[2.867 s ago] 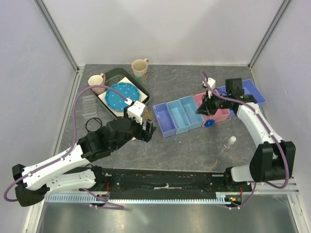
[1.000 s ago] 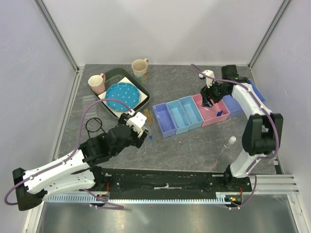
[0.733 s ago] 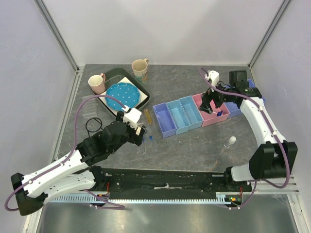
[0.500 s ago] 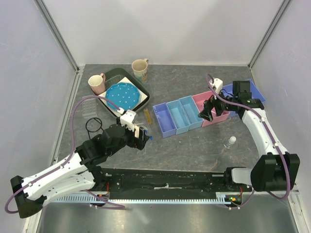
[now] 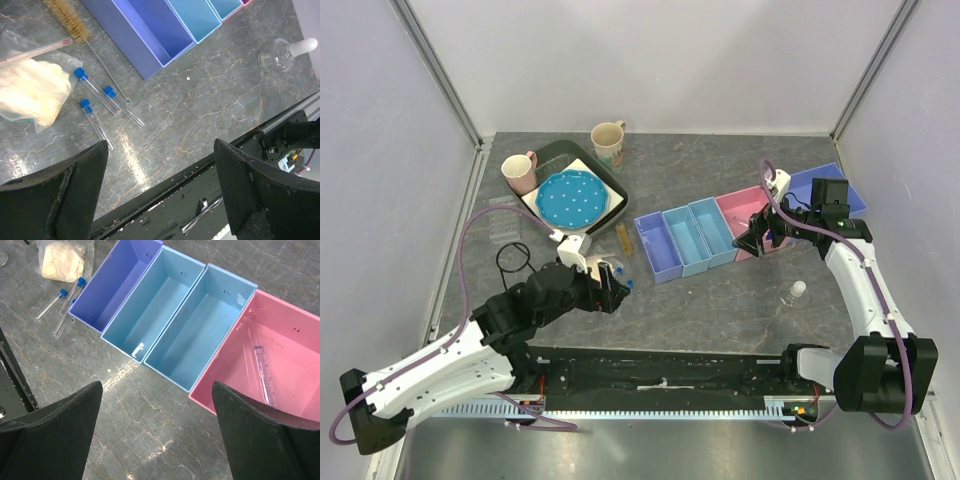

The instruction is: Organize the chemistry lab equipment

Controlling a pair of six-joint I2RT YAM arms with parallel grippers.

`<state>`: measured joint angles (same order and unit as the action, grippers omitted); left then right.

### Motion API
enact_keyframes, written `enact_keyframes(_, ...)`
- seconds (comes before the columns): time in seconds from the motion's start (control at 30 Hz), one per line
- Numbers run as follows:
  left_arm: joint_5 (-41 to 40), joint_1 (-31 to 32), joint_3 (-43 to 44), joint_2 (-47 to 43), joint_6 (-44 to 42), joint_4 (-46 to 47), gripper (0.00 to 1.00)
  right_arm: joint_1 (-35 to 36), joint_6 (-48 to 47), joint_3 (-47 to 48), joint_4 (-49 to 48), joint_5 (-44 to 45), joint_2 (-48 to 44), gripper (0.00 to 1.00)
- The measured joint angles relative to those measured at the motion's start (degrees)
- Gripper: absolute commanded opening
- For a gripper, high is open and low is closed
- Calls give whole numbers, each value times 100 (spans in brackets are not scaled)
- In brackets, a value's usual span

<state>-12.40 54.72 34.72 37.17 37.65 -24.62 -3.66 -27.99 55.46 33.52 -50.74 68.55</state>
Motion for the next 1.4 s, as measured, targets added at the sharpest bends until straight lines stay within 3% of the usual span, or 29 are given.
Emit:
enact_keyframes(0.27, -61, -2, 638, 555, -535, -474, 93, 4, -822, 190, 817, 807, -452, 98)
enact_keyframes(0.53, -313, -2, 1552, 1001, -2181, -981, 94, 2, -1644, 542, 2142, 2218, -586, 98)
enact_keyframes(0.73, -479, -2, 1327, 1014, -2942, -844, 93, 0, -1773, 396, 2734, 3008, -586, 98)
enact_keyframes(1.0, -522, -2, 863, 1047, -3178, -796, 93, 2, -1860, 116, 3115, 3534, -376, 98)
enact_keyframes(1.4, -527, -7, 761, 433, -3182, -605, 93, 0, -1836, -330, 2887, 3952, 55, 98)
